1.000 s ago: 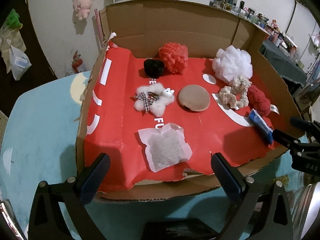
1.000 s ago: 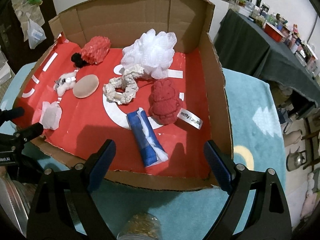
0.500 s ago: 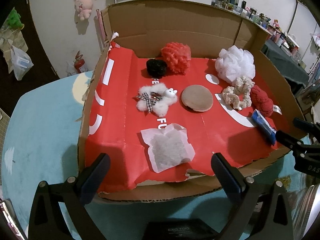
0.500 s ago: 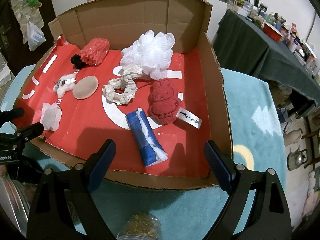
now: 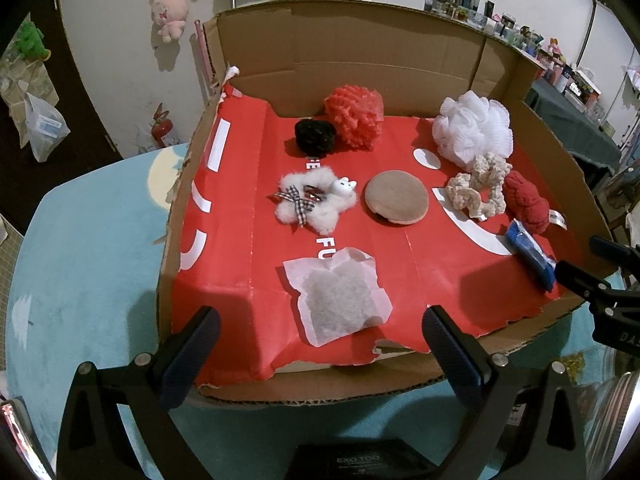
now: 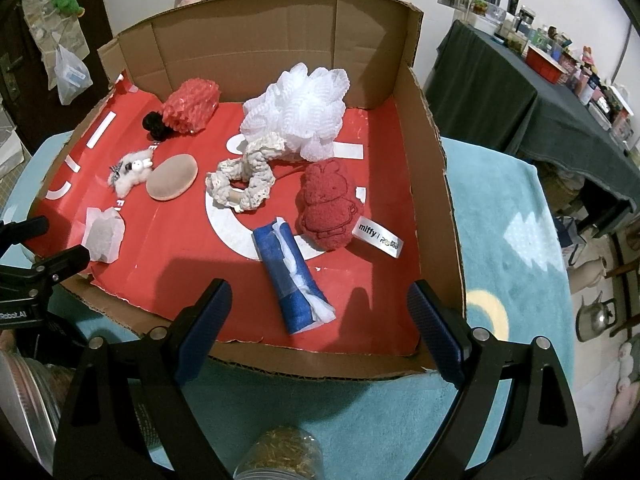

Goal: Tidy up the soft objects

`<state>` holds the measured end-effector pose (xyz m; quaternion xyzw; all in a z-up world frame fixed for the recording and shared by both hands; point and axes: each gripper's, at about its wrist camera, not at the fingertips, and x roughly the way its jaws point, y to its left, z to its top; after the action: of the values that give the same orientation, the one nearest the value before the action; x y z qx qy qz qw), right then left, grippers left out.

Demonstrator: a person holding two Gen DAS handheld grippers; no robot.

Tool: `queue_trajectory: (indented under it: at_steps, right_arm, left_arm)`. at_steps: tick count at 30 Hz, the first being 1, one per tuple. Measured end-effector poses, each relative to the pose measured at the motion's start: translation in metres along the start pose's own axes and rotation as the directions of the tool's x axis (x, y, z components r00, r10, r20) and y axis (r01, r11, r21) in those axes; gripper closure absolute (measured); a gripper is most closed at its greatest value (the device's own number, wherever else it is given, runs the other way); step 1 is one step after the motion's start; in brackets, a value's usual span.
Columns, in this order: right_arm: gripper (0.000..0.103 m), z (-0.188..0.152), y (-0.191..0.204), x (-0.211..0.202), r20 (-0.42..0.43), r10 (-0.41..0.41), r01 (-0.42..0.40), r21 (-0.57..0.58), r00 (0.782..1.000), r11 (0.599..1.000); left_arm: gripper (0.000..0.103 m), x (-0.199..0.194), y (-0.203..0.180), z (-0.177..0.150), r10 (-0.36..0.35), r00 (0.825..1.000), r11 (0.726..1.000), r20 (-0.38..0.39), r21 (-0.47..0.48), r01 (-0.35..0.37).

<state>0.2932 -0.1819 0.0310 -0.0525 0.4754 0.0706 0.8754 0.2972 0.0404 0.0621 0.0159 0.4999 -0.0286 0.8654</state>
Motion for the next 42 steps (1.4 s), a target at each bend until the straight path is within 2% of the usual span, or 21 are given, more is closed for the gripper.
queue_trajectory:
  at_steps: [33,37,42]
  right_arm:
    - [0.013,0.000,-0.002,-0.003,0.009,0.011,-0.011,0.004,1.000,1.000]
    - [0.013,0.003,-0.002,-0.007,0.023,0.044,-0.044,0.020,0.999,0.999]
    - [0.013,0.002,-0.002,-0.036,0.107,-0.004,0.004,0.009,0.994,1.000]
  left_arm:
    - [0.000,-0.001,-0.002,-0.001,0.015,1.000,1.000,0.012,-0.001,-0.015]
    - [0.000,-0.008,0.000,-0.003,-0.003,0.999,1.000,0.041,-0.013,0.004]
    - [0.000,-0.036,0.001,-0.010,0.011,0.993,1.000,0.117,-0.029,-0.008]
